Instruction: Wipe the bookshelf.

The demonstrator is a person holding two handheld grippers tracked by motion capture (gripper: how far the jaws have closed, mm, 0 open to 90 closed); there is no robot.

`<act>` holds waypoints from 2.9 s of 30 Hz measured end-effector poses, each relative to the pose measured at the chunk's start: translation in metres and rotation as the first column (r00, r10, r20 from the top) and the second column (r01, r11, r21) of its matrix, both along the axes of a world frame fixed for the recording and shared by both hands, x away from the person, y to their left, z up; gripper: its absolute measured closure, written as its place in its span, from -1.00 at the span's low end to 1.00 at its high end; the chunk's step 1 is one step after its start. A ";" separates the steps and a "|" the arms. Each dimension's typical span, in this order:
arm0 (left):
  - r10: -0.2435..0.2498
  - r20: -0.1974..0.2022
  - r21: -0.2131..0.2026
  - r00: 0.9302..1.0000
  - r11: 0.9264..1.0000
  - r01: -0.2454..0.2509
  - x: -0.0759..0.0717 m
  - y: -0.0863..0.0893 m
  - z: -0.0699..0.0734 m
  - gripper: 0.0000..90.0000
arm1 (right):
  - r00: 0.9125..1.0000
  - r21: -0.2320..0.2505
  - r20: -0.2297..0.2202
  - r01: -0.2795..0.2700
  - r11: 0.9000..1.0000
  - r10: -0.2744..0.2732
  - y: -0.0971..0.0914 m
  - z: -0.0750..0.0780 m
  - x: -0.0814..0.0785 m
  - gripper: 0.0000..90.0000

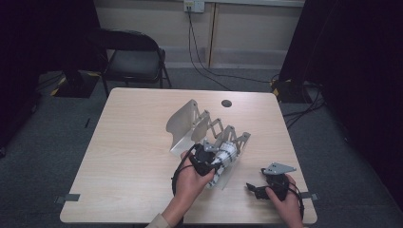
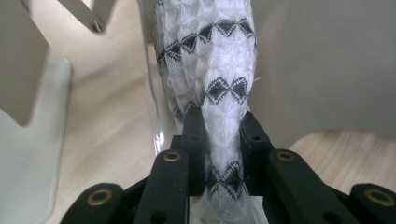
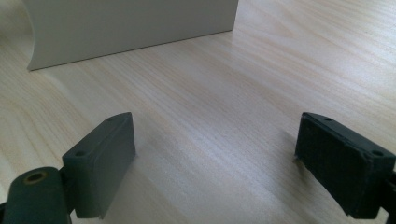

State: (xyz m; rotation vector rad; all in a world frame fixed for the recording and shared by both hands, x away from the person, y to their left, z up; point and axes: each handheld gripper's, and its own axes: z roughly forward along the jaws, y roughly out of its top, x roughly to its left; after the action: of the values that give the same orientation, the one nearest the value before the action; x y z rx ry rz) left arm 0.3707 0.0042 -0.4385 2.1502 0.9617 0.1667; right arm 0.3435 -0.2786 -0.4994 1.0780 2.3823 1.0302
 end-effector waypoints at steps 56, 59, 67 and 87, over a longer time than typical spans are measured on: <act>-0.128 -0.035 -0.018 0.991 0.992 0.127 -0.007 0.041 -0.031 0.57 | 0.997 0.036 -0.012 -0.072 0.997 0.072 0.012 0.008 -0.030 -0.27; -0.151 -0.038 -0.015 0.988 0.988 0.151 -0.015 0.041 -0.030 0.59 | 0.997 0.034 -0.015 -0.076 0.997 0.076 0.014 0.008 -0.030 -0.27; -0.170 -0.042 -0.049 0.984 0.985 0.168 -0.029 0.049 -0.026 0.43 | 0.996 0.026 -0.015 -0.090 0.996 0.090 0.020 0.009 -0.031 -0.27; -0.139 -0.033 -0.021 0.990 0.990 0.138 -0.009 0.034 -0.030 0.61 | 0.996 0.040 0.001 -0.091 0.995 0.091 0.018 0.009 -0.030 -0.29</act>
State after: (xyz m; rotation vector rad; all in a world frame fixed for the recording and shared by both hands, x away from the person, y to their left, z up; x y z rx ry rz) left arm 0.3616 0.0378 -0.4686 2.1995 0.8263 0.0530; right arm 0.3131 -0.2608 -0.4900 0.9905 2.4413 1.1127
